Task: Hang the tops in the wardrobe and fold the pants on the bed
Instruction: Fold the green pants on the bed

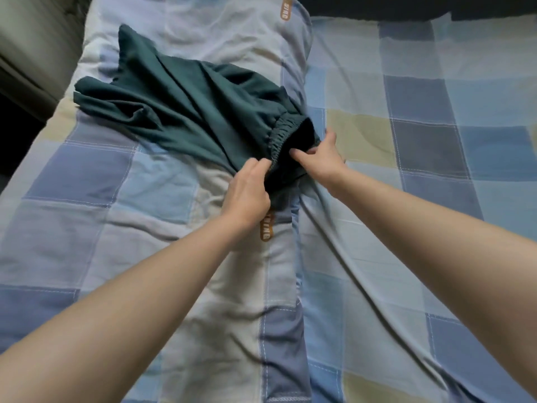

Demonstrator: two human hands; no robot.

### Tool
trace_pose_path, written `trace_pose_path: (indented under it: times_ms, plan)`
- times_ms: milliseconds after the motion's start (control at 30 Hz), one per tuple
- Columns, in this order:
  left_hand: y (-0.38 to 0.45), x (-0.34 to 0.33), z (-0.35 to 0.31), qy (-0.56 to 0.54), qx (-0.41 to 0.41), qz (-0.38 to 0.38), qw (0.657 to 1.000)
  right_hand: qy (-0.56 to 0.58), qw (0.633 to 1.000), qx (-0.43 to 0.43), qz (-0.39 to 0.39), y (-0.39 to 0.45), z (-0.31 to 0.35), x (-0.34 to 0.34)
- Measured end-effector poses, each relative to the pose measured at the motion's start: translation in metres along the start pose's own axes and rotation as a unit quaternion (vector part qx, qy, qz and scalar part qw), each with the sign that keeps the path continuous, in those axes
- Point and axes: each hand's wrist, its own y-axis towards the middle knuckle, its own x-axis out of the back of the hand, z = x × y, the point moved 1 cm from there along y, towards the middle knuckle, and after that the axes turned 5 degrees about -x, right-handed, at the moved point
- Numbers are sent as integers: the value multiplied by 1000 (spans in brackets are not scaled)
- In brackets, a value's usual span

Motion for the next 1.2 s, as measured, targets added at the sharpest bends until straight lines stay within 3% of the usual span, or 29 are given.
trace_pose_path:
  times_ms: [67,133,200,267,433,633,767,900,1200]
  plan:
    - [-26,8,-4,37,-71,29,996,-176,975,114,-72,-19,12,9]
    - [-53,19,-7,63,-132,47,988,-266,926,254,-87,-41,24,15]
    - [-81,37,-11,47,-129,45,990,-316,878,357,-27,-69,32,18]
    - [-106,55,-14,21,-69,46,996,-308,868,385,54,-102,31,18]
    - [-172,117,-25,12,28,42,999,-242,916,300,108,-206,28,29]
    - [-264,195,-60,-39,98,98,989,-227,938,221,141,-351,28,76]
    - [-318,257,-107,-46,45,111,992,-205,958,163,121,-443,42,117]
    - [-354,309,-151,-21,35,67,997,-147,975,133,102,-536,69,154]
    - [-397,384,-205,39,-80,8,996,-62,986,154,-27,-670,127,234]
